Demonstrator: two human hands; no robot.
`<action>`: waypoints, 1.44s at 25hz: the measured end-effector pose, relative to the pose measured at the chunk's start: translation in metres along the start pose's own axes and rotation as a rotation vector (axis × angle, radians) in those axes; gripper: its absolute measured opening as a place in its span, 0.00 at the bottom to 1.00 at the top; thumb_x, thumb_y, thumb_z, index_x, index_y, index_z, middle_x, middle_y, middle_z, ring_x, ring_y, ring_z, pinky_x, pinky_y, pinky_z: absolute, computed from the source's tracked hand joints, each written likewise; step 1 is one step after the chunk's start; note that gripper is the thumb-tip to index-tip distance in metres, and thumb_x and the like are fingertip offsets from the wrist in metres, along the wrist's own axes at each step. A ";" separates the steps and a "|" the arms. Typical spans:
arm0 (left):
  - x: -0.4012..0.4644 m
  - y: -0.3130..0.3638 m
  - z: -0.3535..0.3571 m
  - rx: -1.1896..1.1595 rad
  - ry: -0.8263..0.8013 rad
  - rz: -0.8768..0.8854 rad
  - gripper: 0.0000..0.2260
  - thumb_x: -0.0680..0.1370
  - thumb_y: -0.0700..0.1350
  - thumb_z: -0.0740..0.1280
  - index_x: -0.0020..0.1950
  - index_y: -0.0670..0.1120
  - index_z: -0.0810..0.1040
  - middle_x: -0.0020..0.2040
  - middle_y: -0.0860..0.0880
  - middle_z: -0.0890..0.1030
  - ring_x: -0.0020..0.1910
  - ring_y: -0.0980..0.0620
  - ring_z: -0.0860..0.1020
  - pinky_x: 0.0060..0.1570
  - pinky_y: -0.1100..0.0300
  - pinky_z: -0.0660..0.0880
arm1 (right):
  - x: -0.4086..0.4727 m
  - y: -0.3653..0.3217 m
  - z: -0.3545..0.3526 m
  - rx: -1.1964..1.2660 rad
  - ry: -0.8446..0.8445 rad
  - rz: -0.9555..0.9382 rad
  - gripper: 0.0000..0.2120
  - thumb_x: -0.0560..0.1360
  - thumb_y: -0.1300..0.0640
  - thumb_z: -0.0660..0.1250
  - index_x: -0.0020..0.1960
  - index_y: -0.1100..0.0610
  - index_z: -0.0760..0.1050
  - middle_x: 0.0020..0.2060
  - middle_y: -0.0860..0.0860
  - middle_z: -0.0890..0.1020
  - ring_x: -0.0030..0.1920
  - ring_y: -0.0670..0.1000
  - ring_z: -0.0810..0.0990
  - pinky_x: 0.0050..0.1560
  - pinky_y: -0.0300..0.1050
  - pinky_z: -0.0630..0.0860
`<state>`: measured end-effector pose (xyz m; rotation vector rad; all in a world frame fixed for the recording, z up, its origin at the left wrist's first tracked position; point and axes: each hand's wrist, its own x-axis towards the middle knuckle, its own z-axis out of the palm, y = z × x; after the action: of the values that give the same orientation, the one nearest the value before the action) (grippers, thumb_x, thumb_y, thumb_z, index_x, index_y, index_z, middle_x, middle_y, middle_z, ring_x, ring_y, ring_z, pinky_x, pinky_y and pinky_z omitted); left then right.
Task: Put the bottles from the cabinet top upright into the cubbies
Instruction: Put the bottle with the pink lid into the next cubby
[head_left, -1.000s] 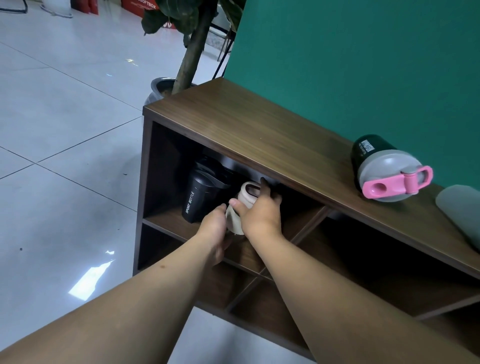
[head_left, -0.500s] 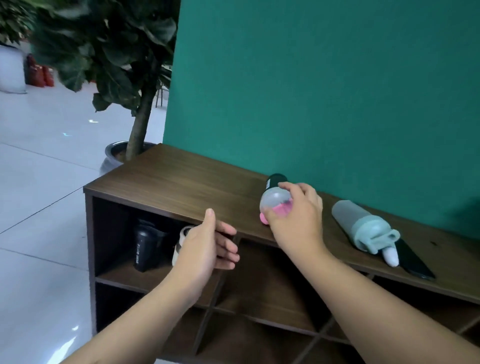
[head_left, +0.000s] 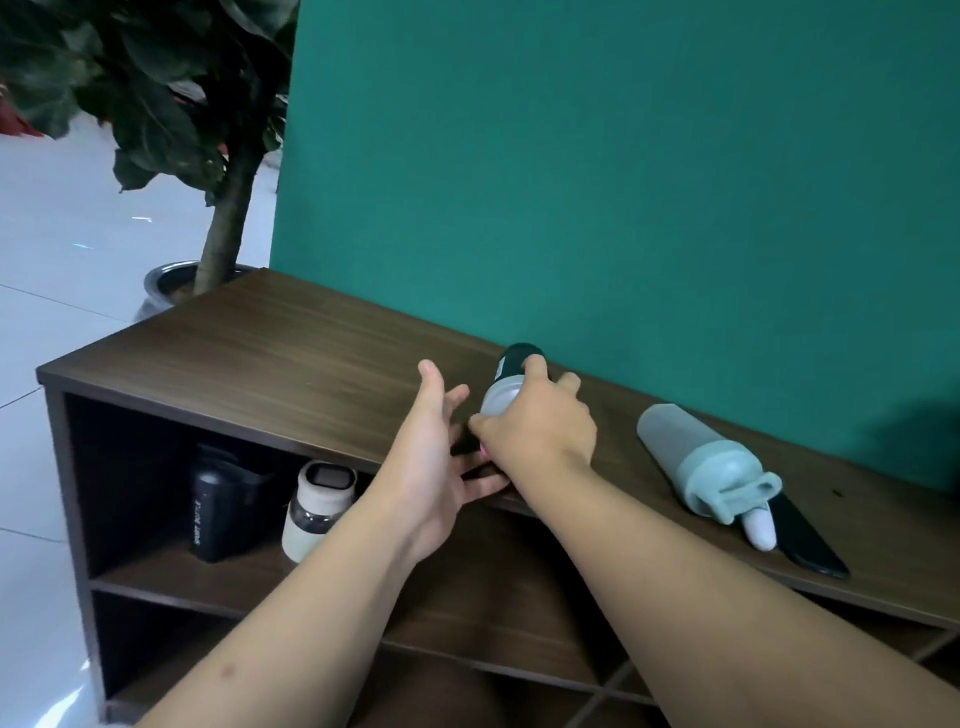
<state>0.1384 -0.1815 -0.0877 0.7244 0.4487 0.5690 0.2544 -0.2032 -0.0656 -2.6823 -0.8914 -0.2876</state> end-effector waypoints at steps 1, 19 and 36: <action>-0.002 -0.001 0.001 -0.006 0.006 0.002 0.35 0.83 0.71 0.51 0.86 0.54 0.65 0.84 0.42 0.68 0.58 0.45 0.81 0.62 0.41 0.80 | -0.004 0.001 -0.004 0.013 -0.009 0.004 0.35 0.67 0.39 0.74 0.68 0.48 0.65 0.60 0.56 0.71 0.56 0.61 0.77 0.45 0.49 0.68; -0.059 -0.131 -0.049 -0.053 0.038 -0.493 0.15 0.81 0.52 0.68 0.50 0.41 0.87 0.40 0.41 0.87 0.37 0.43 0.87 0.41 0.51 0.83 | -0.208 0.080 -0.018 0.058 -0.274 -0.125 0.42 0.69 0.29 0.67 0.78 0.38 0.57 0.77 0.52 0.61 0.73 0.58 0.66 0.67 0.54 0.74; 0.039 -0.154 -0.056 -0.138 0.323 -0.452 0.27 0.85 0.67 0.54 0.55 0.48 0.83 0.45 0.45 0.87 0.41 0.45 0.84 0.33 0.56 0.79 | -0.082 0.090 0.121 -0.083 -0.202 -0.171 0.31 0.76 0.41 0.66 0.77 0.44 0.64 0.68 0.60 0.72 0.61 0.66 0.73 0.61 0.56 0.71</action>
<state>0.1870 -0.2244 -0.2434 0.3788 0.8389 0.2836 0.2560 -0.2754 -0.2217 -2.7509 -1.1972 -0.0930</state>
